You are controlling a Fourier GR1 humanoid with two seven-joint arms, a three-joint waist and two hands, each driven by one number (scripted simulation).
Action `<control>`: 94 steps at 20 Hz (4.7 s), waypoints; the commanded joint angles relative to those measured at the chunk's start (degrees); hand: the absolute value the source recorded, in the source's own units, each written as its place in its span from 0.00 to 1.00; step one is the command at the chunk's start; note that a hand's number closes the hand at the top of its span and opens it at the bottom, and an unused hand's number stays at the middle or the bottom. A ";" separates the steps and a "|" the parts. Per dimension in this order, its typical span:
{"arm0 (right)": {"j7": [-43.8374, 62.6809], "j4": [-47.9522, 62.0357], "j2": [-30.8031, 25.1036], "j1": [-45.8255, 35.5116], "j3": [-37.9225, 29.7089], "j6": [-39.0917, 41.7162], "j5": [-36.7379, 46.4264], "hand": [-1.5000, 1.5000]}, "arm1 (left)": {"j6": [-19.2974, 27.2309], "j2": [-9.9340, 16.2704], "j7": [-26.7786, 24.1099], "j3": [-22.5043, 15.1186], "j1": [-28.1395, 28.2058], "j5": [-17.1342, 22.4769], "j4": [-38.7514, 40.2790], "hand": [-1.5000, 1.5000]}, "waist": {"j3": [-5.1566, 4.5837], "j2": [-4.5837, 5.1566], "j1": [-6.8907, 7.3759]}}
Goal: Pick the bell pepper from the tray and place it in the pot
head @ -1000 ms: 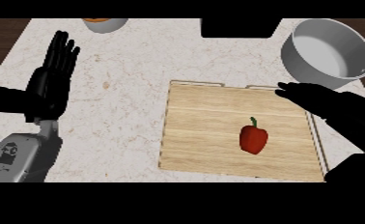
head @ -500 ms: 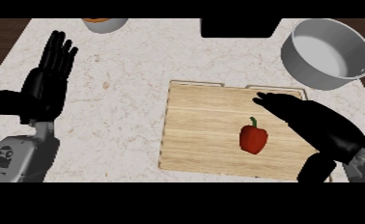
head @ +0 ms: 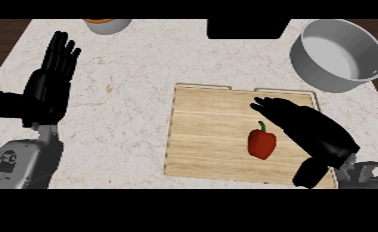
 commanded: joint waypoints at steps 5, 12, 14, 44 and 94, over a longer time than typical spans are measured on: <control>0.24 3.70 3.80 0.65 0.15 0.05 9.27 0.00 | 0.55 -3.63 -1.66 -0.54 -1.27 -3.79 2.30 0.50 | -0.01 0.03 -0.14; -4.34 12.03 8.60 -2.04 -2.47 -0.92 13.52 0.00 | -2.19 -2.56 2.32 3.39 -3.88 -2.16 2.36 0.50 | -0.01 0.04 -0.05; -5.68 11.19 10.68 2.32 0.86 -4.80 17.69 0.00 | -3.64 -3.25 -0.28 3.14 1.13 -2.72 -0.76 0.50 | -0.01 -0.01 -0.01; 0.00 20.35 28.43 -7.09 -0.43 -15.09 34.72 1.00 | -6.31 -3.56 0.03 5.35 -1.36 -3.91 1.77 0.50 | -0.03 0.38 1.32; 15.28 49.32 4.81 -19.97 -42.77 -58.23 32.95 1.00 | -6.67 -4.76 -0.32 7.13 -2.15 -5.34 2.81 0.50 | 0.03 0.28 0.59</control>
